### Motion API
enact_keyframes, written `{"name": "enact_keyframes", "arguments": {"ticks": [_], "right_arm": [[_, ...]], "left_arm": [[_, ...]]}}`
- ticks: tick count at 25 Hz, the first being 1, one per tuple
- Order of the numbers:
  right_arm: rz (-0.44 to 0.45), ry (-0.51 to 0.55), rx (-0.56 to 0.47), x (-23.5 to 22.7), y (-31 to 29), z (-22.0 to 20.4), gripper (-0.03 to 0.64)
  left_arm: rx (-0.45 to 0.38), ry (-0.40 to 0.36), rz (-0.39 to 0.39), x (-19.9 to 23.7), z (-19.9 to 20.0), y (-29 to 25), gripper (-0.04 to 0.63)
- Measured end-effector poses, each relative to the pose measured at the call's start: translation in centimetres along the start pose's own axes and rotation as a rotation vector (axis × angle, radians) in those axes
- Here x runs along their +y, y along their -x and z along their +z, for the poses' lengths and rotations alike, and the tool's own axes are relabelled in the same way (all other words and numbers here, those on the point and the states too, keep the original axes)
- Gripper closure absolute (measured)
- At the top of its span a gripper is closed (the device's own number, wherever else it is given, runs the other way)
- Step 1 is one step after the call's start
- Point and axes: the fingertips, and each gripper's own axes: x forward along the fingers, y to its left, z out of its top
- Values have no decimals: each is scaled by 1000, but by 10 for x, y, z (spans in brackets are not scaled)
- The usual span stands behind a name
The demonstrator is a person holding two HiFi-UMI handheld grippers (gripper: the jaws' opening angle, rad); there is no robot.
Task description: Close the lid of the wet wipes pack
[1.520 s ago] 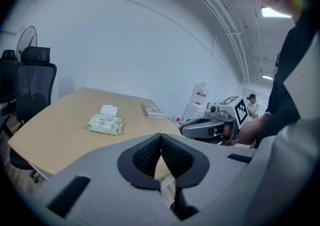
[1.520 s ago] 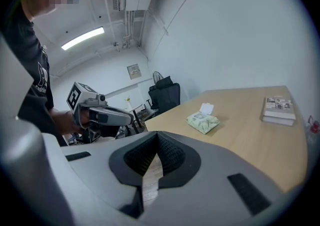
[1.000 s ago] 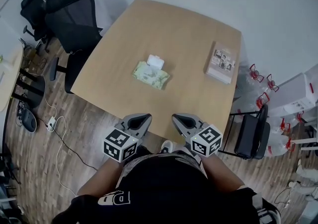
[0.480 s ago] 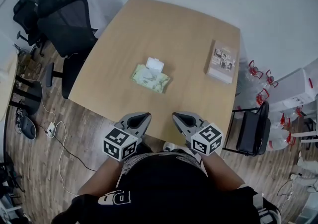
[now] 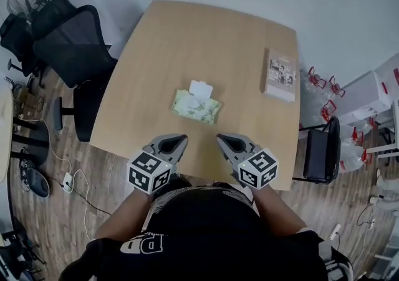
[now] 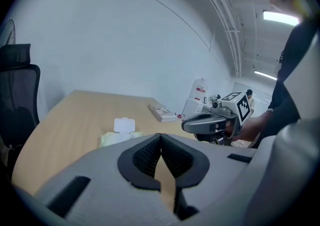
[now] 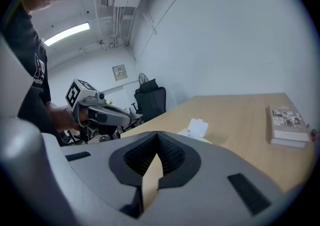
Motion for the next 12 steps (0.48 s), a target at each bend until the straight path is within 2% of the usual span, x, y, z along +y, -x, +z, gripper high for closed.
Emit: {"name": "enact_keyframes", "arguments": {"ticks": [12], "right_arm": [[-202,30,9,-20,-49,15,611]], "left_arm": [[25,-37,-126,62,6,4,578]]}}
